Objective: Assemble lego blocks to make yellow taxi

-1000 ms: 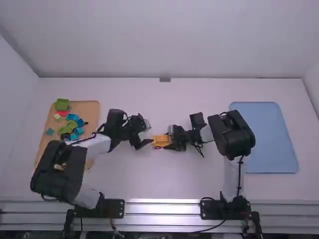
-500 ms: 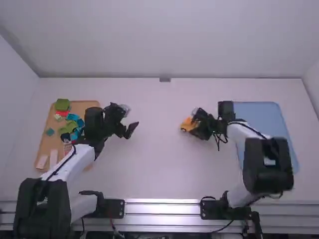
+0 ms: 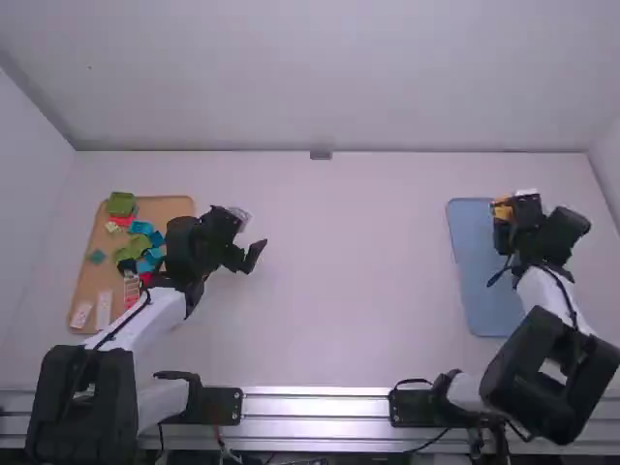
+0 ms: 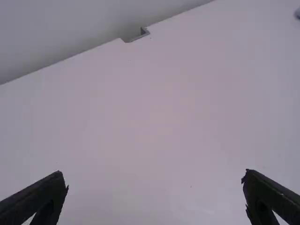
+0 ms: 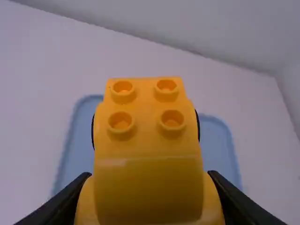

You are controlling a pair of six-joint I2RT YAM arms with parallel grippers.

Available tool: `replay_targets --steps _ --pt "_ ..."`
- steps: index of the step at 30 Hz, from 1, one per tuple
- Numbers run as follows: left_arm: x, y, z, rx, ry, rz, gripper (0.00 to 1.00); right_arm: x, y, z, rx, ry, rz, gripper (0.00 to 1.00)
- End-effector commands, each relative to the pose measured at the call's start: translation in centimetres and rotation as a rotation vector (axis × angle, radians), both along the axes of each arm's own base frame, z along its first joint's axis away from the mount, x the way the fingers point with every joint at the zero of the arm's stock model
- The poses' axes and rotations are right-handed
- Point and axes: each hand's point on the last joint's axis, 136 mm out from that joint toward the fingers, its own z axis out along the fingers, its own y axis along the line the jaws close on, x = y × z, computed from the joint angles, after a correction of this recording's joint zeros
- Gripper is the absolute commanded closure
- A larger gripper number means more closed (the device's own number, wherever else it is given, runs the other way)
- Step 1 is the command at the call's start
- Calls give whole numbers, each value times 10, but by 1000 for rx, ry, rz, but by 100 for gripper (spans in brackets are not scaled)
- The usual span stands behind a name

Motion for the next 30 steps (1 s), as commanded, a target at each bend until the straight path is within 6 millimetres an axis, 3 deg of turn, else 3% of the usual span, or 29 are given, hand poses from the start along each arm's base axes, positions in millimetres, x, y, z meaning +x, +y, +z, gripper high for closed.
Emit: replay_targets --steps 1,3,7,8,9,13,16,21,23,27,30 --pt "-1 -2 1 -3 -1 -1 1 -9 1 -34 208 29 -60 53" --pt "-1 -2 1 -4 -1 0 1 -14 -5 -45 242 50 -96 54" --pt "0 -1 2 -29 6 18 1 -25 -9 -71 311 119 -148 37" --pt "1 -1 5 -67 15 42 1 -28 -8 -75 318 136 -153 23" --pt "4 0 9 -119 24 78 1 -31 -8 -77 317 152 -167 1" --pt "12 7 16 -169 31 165 1 -43 -13 -75 303 224 -250 1" --pt "17 8 20 -150 30 220 1 -50 -8 -61 304 289 -323 1" --pt "23 1 35 5 34 349 1 -42 44 -9 322 348 -205 1" --pt "22 1 39 46 36 382 1 -41 59 4 317 365 -166 1" --pt "16 -12 57 140 63 396 1 -38 115 36 295 411 -18 1" --pt "11 -34 74 136 89 322 1 -37 167 56 263 423 126 1"
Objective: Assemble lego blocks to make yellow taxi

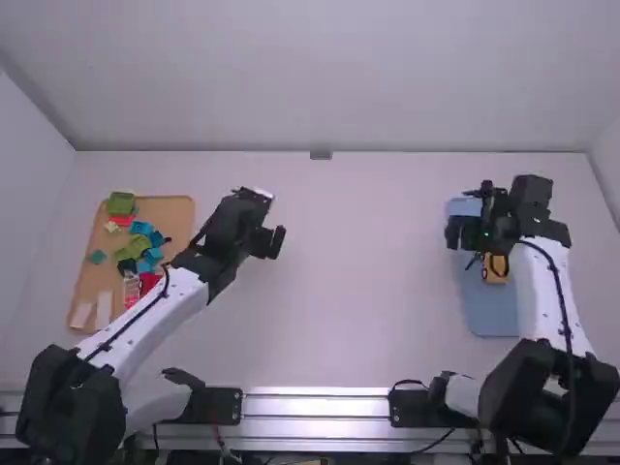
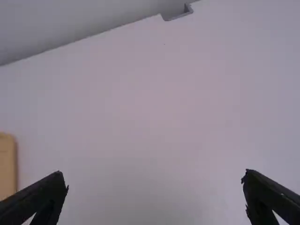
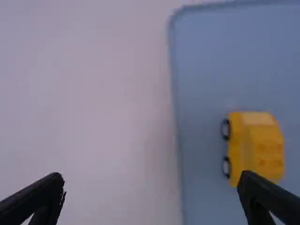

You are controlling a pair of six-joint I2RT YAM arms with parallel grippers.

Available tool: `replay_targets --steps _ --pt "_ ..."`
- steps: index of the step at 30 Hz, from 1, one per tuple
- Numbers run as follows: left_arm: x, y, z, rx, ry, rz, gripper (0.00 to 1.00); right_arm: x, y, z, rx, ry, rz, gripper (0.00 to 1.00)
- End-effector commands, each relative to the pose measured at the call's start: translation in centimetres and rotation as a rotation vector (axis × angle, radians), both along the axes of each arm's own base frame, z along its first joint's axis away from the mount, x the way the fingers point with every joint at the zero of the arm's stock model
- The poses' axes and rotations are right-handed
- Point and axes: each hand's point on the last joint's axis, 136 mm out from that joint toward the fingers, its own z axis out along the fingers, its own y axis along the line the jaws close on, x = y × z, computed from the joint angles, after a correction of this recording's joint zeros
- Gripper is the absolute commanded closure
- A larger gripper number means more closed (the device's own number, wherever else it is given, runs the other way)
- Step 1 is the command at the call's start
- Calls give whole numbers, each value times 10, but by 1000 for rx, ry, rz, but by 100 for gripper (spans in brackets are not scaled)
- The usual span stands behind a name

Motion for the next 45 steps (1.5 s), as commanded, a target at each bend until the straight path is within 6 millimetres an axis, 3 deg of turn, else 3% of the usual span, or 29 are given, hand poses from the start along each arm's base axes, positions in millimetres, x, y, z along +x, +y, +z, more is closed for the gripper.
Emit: replay_targets --steps 1,8,16,20,25,33,45 --pt "4 -4 35 -10 -61 15 1 4 36 22 -3 -38 104 1" --pt "3 -30 74 -113 -85 -105 1 13 128 46 -5 -163 370 1" --pt "0 -6 83 -192 -151 -57 9 16 85 51 -39 -228 173 9" --pt "-1 19 90 -203 -216 0 15 15 53 55 -61 -278 26 15" --pt "-6 53 96 -210 -305 82 24 9 41 62 -57 -356 -85 24" --pt "-38 114 68 -185 -323 247 42 -6 41 73 -45 -527 -94 41" --pt "-83 114 12 -185 -323 247 69 -34 41 81 -33 -779 -101 68"
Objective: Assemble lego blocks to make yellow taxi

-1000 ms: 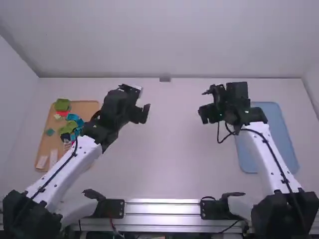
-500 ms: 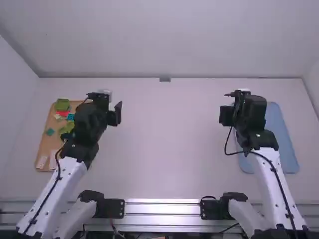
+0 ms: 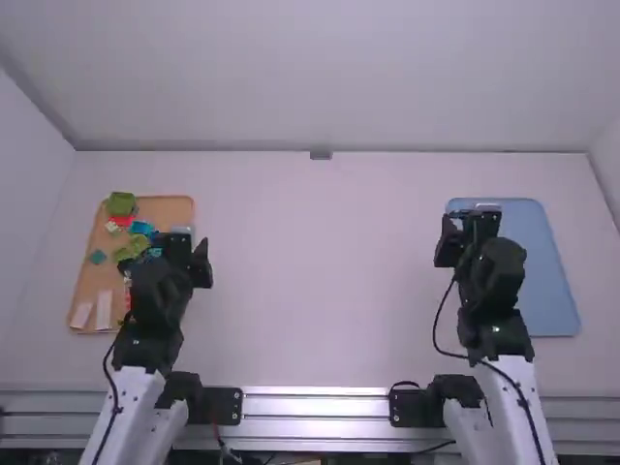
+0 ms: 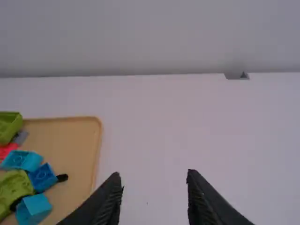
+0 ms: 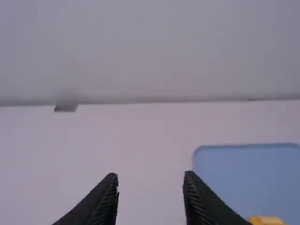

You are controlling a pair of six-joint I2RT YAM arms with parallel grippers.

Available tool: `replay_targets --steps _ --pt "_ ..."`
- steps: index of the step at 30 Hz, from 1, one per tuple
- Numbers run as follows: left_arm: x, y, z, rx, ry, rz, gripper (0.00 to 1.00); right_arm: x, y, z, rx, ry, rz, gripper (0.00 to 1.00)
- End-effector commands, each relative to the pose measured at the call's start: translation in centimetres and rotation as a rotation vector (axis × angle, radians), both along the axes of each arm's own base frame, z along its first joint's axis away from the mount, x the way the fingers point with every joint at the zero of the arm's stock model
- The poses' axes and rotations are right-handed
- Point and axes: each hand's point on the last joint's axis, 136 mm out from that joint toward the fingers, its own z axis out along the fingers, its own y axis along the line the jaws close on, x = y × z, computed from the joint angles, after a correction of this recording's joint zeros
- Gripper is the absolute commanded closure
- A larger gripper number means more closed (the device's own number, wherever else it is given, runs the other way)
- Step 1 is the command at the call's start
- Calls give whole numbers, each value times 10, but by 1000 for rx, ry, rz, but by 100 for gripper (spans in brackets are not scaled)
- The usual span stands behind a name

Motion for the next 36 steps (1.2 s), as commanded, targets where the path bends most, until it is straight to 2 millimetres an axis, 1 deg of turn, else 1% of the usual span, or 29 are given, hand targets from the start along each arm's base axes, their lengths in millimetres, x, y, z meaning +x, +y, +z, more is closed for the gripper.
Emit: replay_targets --steps 1,7,8,11,14,17,18,19,22,28,36 --pt "-8 -1 -11 -8 -7 -5 72 -10 0 -10 5 -10 -3 71" --pt "-23 -1 -43 -8 -7 -5 85 -31 0 -42 5 -10 -3 85" --pt "-24 -1 -44 -8 -7 -5 86 -31 0 -43 5 -10 -3 86" --pt "-30 -1 -60 -8 -7 -5 92 -40 0 -60 5 -10 -3 93" --pt "-33 -1 -71 -8 -7 -5 96 -45 0 -72 5 -10 -3 98" --pt "-36 -1 -82 -8 -7 -5 100 -50 0 -85 5 -10 -3 100" --pt "-36 -1 -81 -8 -20 -5 100 -52 0 -90 5 -10 -3 100" --pt "-36 -1 -80 -8 -23 -5 100 -52 0 -91 5 -10 -3 100" --pt "-36 -1 -69 -8 -71 -5 100 -56 0 -105 5 -10 -3 100" --pt "-36 -1 -54 -8 -140 -5 100 -60 0 -125 5 -10 -3 100" --pt "-38 -1 -34 -7 -227 -6 100 -61 0 -106 5 -102 -3 100"
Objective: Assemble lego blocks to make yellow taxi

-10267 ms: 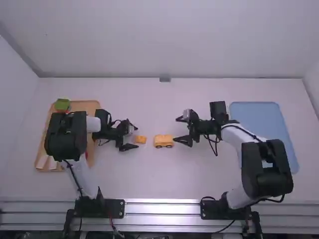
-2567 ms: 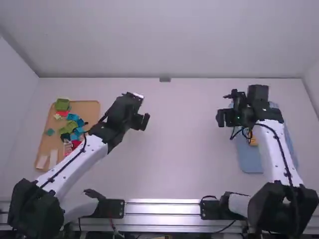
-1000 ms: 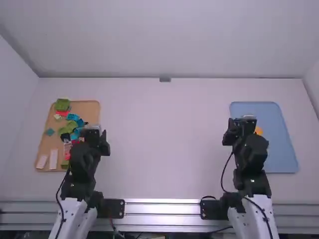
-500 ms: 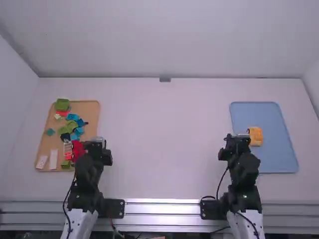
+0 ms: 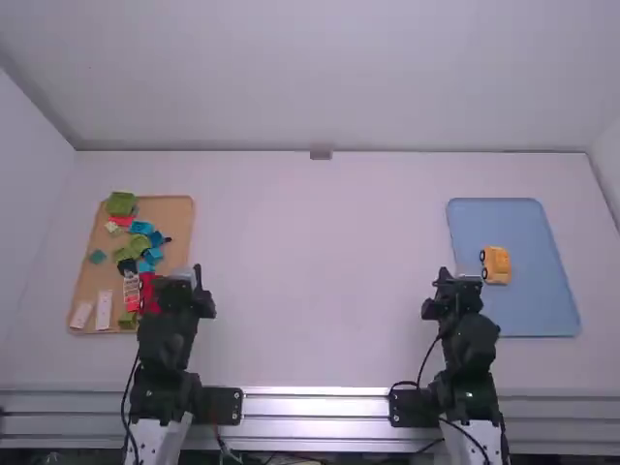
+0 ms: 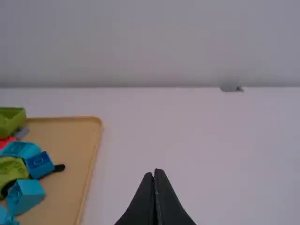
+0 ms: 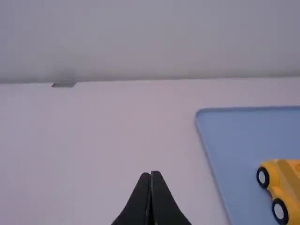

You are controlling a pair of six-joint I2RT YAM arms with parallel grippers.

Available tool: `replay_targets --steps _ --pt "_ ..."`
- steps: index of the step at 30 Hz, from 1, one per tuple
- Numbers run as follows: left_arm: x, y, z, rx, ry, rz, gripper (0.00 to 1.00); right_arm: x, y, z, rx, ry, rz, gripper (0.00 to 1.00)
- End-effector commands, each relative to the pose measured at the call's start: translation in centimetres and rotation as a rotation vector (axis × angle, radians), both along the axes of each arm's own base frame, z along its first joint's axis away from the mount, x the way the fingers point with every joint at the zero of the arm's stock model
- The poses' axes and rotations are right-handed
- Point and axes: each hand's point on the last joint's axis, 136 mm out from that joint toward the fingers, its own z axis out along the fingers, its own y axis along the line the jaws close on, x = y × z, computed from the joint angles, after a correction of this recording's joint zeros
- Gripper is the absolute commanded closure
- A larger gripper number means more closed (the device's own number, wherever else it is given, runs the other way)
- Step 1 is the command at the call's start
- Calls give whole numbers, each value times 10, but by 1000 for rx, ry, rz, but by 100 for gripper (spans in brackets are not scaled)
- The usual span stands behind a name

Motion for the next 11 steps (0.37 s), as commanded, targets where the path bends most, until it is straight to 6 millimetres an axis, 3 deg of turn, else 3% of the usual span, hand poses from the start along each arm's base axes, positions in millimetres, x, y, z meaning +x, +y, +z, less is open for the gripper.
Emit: replay_targets --steps 1,11 --pt "-1 -1 -1 1 -7 -7 100 -1 0 0 3 -13 -1 100" --pt "-1 -1 -1 1 -7 -7 100 -3 0 14 3 -76 -1 100"
